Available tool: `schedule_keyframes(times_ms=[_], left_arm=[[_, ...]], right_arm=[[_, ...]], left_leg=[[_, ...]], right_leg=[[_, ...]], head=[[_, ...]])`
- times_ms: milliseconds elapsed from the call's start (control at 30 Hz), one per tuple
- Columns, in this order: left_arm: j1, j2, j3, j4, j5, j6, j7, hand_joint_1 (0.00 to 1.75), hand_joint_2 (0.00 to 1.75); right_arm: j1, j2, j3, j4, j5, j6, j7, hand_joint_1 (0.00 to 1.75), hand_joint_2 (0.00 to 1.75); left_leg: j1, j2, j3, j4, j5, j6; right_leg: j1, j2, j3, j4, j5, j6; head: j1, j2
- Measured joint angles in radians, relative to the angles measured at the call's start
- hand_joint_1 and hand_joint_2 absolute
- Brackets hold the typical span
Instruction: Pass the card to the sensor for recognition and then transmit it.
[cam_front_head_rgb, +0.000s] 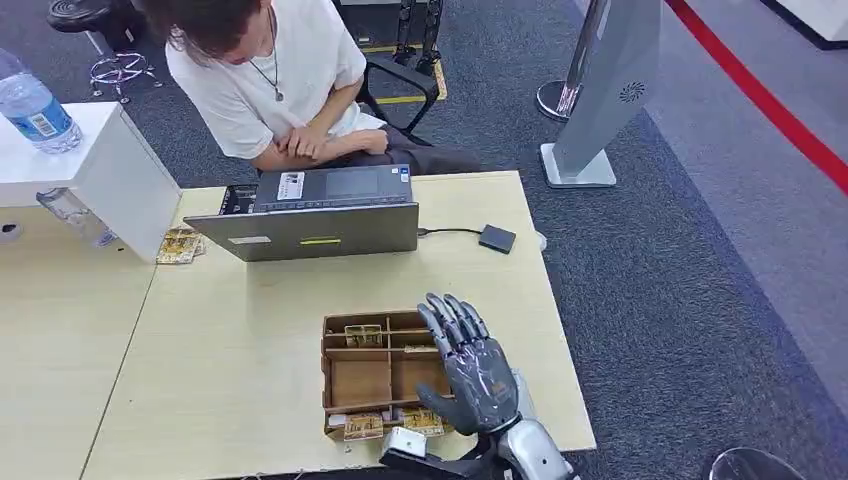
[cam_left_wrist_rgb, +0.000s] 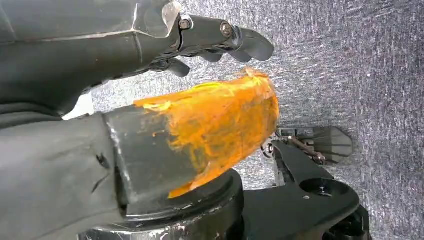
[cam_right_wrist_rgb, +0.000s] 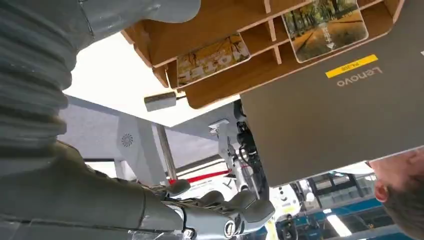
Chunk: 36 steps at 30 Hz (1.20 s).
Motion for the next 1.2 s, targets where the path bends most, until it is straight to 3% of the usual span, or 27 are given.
schedule_keyframes(times_ms=[1000,1200], left_arm=[[0.000,0.000,0.000,0.000,-0.011,-0.011,0.000,0.00,0.00],[0.000,0.000,0.000,0.000,-0.011,-0.011,0.000,0.00,0.00]], right_arm=[[-0.033,0.000,0.000,0.075,0.042,0.000,0.033,0.00,1.75],[-0.034,0.000,0.000,0.076,0.044,0.000,0.034,0.07,1.75]], left_leg=[[0.000,0.000,0.000,0.000,0.000,0.000],[0.000,0.000,0.000,0.000,0.000,0.000]], right_leg=[[0.000,0.000,0.000,0.000,0.000,0.000],[0.000,0.000,0.000,0.000,0.000,0.000]], head=[[0.000,0.000],[0.000,0.000]])
